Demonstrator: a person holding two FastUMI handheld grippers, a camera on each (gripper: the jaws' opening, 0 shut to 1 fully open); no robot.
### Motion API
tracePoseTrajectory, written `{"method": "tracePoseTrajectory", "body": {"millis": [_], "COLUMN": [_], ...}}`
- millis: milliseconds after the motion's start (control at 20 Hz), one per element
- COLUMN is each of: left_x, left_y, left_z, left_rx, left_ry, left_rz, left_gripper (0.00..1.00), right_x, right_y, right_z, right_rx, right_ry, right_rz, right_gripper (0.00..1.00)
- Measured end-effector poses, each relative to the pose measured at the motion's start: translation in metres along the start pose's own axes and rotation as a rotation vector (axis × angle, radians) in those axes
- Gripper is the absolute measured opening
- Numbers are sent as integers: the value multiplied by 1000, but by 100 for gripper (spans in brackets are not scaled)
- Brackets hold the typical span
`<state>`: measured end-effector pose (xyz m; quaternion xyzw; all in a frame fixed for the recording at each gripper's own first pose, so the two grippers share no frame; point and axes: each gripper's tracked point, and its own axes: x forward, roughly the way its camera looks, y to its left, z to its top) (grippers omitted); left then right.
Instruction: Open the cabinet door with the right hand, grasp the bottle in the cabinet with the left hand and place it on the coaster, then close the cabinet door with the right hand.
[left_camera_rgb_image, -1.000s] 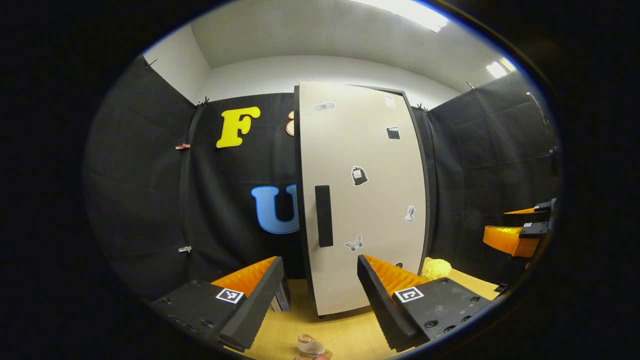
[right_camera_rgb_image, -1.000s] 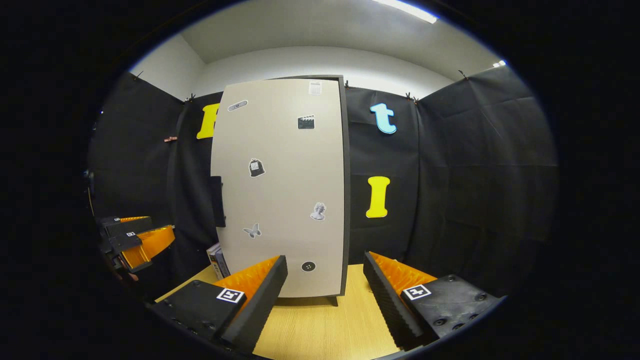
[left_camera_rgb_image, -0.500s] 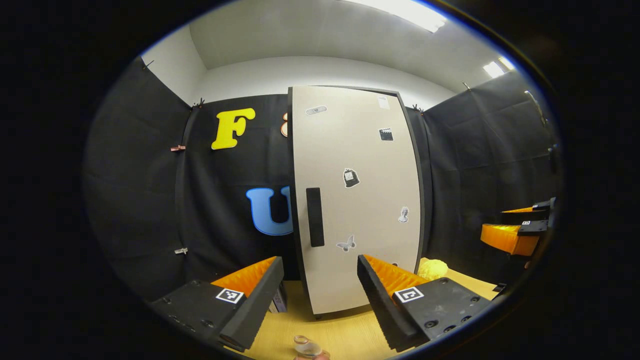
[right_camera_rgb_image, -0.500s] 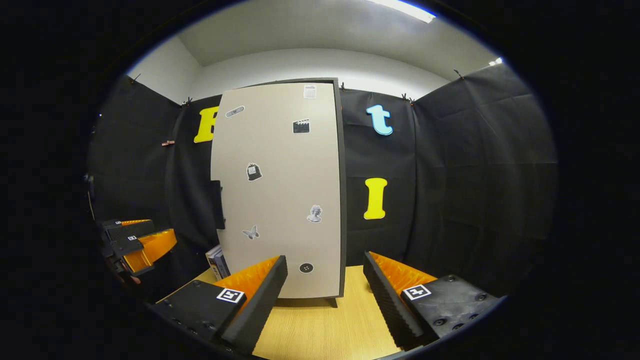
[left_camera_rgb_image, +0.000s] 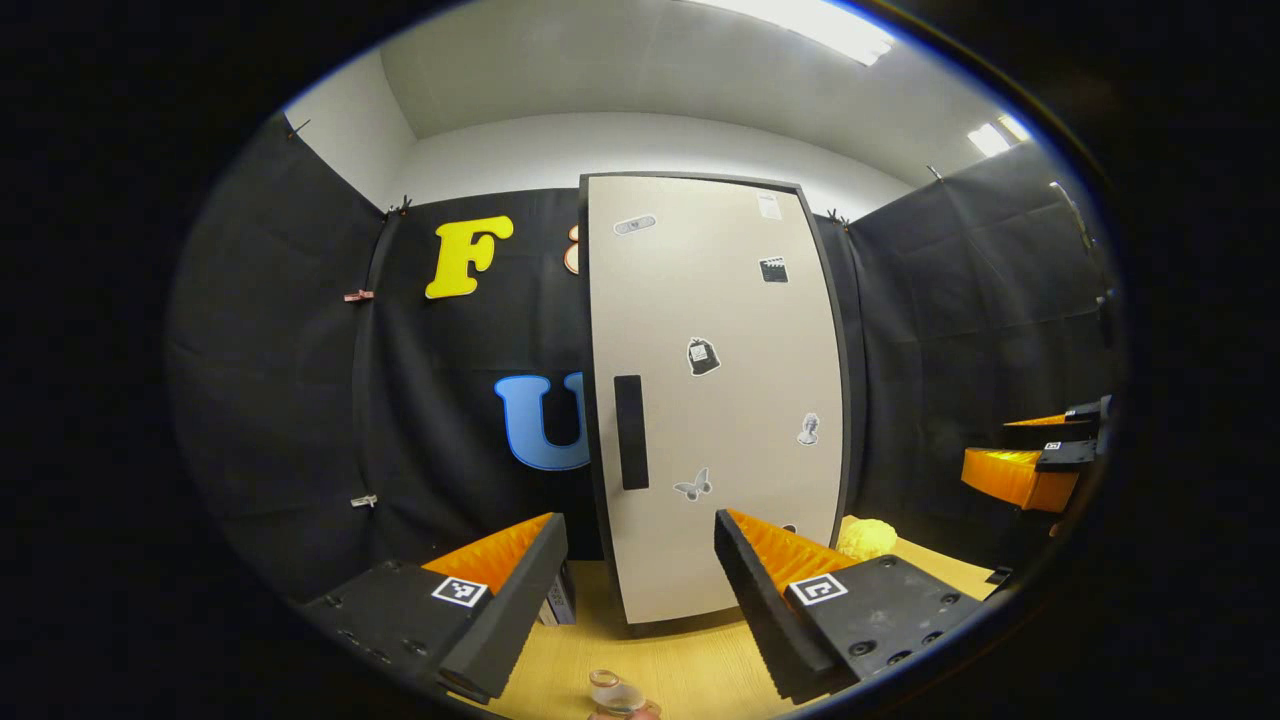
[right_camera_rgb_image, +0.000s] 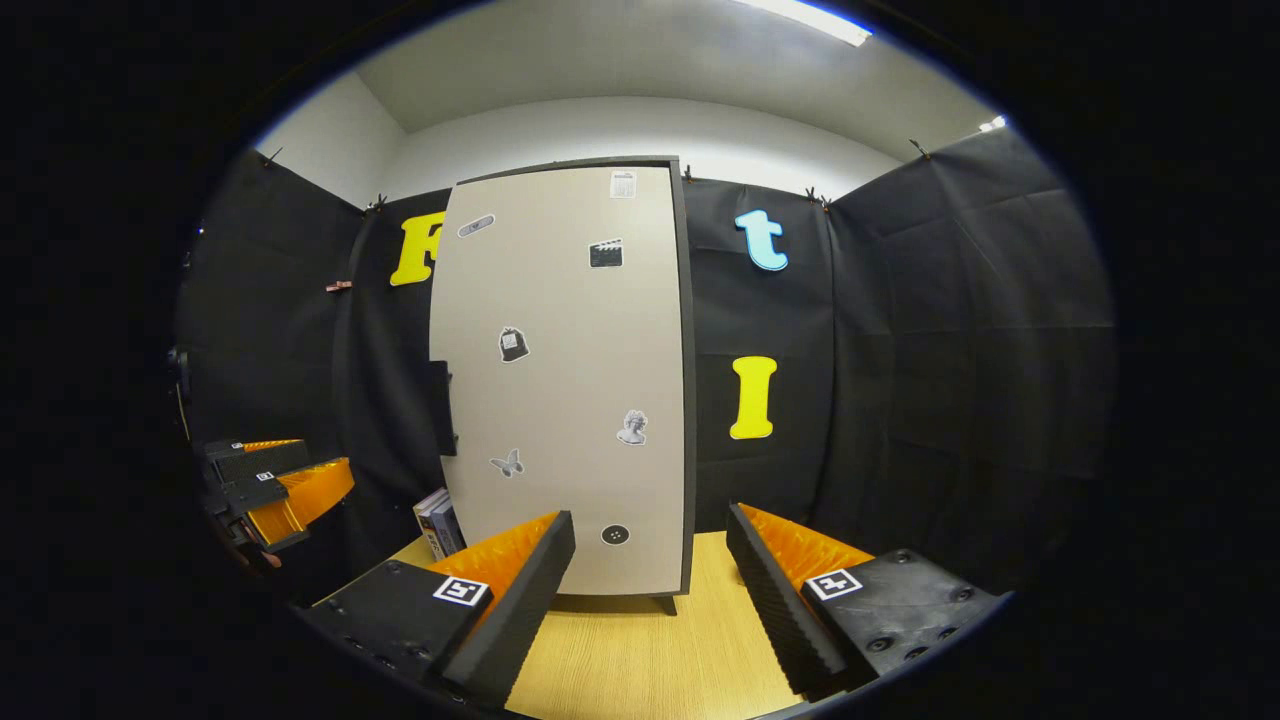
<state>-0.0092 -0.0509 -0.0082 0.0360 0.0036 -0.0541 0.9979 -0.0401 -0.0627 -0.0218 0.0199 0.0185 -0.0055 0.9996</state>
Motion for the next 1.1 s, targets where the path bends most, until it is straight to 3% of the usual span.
{"method": "tracePoseTrajectory", "body": {"millis": [950,1050,1100], "left_x": [1,2,2], "left_y": [-3,-4,-5], "left_z": [-1,-1,0], "left_rx": [2,3,3], "left_ry": [2,3,2], "left_rz": [1,2,2], "left_gripper": [94,94,94], "right_x": [0,0,0], "right_y": [-2,-2,-2], "right_z": [1,0,1], "right_rx": [9,12,12], "right_ry": [-7,-5,-5], "right_rz": [6,9,10], "right_gripper": [99,94,99]}}
